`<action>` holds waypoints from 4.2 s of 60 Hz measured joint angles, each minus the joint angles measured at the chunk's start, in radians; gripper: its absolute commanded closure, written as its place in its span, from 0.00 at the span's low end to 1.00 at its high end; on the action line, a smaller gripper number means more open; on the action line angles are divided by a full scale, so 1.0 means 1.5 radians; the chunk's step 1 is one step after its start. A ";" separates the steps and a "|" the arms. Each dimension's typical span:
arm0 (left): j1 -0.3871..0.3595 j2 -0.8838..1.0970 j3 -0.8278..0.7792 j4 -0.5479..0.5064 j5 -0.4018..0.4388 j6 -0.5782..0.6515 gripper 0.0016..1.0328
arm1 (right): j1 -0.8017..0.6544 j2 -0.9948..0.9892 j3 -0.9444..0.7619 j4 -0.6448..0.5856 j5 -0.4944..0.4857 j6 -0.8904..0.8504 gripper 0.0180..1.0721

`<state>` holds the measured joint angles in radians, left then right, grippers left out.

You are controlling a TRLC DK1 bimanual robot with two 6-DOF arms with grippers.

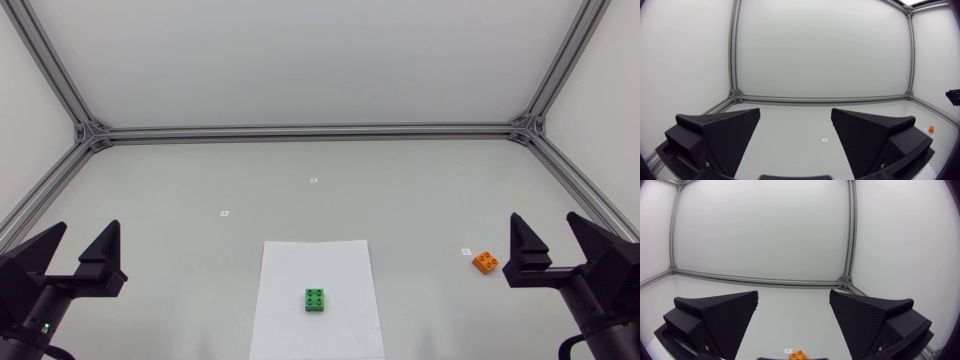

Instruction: Pick up the orange 2x2 brick with the right arm and stack it on top of the green 2x2 brick in the center

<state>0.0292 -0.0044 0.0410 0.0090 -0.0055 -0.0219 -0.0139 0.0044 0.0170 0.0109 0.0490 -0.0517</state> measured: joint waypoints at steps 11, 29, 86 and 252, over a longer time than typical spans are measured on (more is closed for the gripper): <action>0.000 0.000 0.000 0.000 0.000 0.000 0.04 | 0.000 0.000 0.000 0.000 0.000 0.000 0.03; 0.000 0.000 0.000 0.000 0.000 0.000 0.04 | -0.001 0.000 0.032 -0.041 0.000 0.000 0.04; 0.000 0.000 0.000 0.000 0.000 0.000 0.04 | -0.146 0.585 0.474 -0.271 -0.144 0.032 0.04; 0.000 0.000 0.000 0.000 0.000 0.000 0.04 | -0.112 1.163 0.637 -0.482 -0.058 -0.454 0.29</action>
<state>0.0292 -0.0044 0.0410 0.0086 -0.0055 -0.0219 -0.1818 1.7489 0.9730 -0.7120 -0.0383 -0.7330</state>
